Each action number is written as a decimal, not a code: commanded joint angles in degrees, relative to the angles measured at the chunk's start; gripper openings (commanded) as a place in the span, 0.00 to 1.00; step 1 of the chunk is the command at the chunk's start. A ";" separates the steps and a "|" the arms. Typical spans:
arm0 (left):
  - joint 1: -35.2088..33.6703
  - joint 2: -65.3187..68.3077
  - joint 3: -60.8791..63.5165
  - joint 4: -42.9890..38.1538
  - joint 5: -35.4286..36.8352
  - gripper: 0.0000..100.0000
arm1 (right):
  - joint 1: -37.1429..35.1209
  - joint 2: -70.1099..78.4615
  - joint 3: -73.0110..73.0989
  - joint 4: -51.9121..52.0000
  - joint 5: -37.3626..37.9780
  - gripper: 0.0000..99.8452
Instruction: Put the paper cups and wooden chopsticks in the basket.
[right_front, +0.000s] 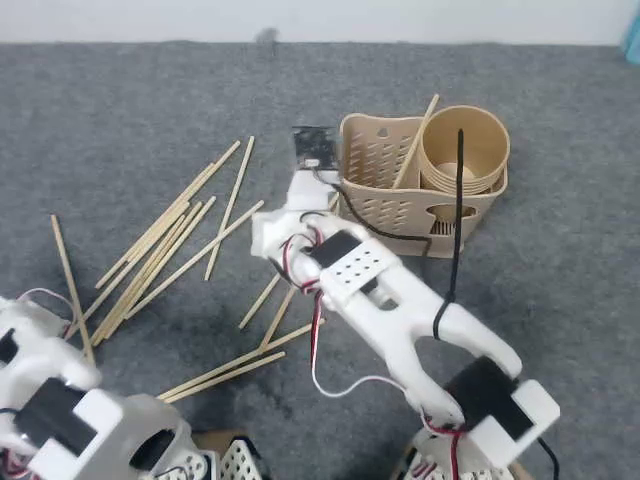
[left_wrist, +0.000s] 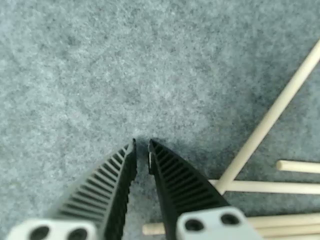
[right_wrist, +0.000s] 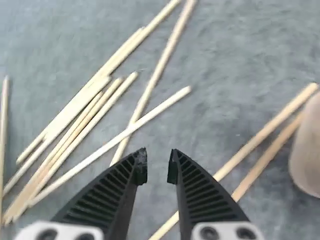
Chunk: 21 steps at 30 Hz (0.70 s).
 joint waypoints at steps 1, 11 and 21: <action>0.70 0.09 -1.54 0.26 0.00 0.04 | 1.36 0.31 -0.88 -1.89 -3.25 0.09; 0.70 0.09 -1.54 0.26 0.00 0.04 | 0.92 8.31 -0.97 -1.36 -4.92 0.09; 0.70 0.09 -1.54 0.26 0.00 0.04 | -5.05 -3.21 -3.96 15.25 3.34 0.09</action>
